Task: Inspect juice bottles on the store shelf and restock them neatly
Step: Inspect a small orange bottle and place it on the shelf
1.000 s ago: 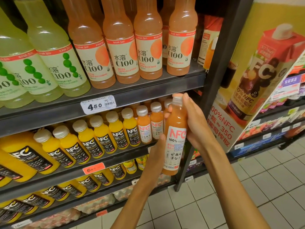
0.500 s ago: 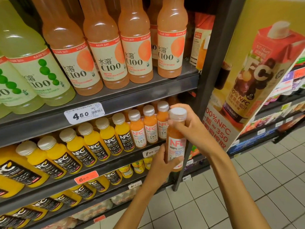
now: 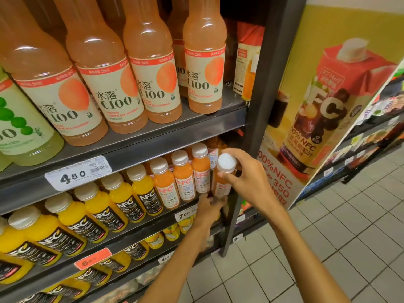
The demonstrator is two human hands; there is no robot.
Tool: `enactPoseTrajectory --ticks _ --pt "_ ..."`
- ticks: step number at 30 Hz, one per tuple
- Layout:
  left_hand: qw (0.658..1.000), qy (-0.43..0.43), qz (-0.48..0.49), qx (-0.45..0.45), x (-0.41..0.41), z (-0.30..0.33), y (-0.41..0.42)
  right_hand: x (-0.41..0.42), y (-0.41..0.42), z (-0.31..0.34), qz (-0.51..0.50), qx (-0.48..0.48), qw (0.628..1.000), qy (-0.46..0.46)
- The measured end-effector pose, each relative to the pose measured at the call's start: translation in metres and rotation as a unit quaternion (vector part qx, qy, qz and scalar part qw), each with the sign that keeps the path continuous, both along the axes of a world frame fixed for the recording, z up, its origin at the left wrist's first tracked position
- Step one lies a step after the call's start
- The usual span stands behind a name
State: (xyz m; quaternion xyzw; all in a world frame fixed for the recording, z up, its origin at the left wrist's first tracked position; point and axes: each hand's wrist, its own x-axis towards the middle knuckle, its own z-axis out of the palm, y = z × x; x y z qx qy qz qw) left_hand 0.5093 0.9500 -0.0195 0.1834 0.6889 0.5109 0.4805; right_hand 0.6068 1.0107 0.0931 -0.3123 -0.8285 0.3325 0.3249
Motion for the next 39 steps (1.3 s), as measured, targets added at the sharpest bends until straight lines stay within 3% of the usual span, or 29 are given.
enactPoseTrajectory --ticks 3,7,11,13,18,25,33,39 --pt "0.993 -0.115 -0.001 0.031 -0.007 0.003 0.007 -0.008 0.012 -0.001 -0.006 0.001 1.000 -0.005" --pt "0.958 -0.261 0.102 0.057 -0.010 -0.001 0.023 -0.019 0.023 -0.005 -0.009 -0.001 1.000 -0.004" --pt "0.876 -0.433 0.201 0.064 -0.021 -0.010 0.031 -0.030 0.029 -0.011 0.009 -0.006 1.000 -0.020" --pt "0.851 -0.472 0.218 0.075 -0.026 -0.015 0.028 -0.034 0.031 -0.014 0.009 -0.017 1.000 -0.025" --pt "0.855 -0.459 0.225 0.092 -0.025 -0.019 0.025 -0.042 0.036 -0.020 -0.002 -0.036 0.999 -0.002" --pt "0.900 -0.380 0.194 0.088 -0.011 -0.010 0.026 -0.055 0.042 -0.023 -0.025 0.016 0.999 -0.045" --pt "0.877 -0.409 0.200 0.153 -0.008 -0.008 0.030 -0.050 0.041 -0.029 -0.006 -0.016 0.999 -0.036" --pt "0.875 -0.416 0.205 0.137 -0.014 0.000 0.021 -0.044 0.039 -0.030 0.002 -0.037 0.999 -0.003"
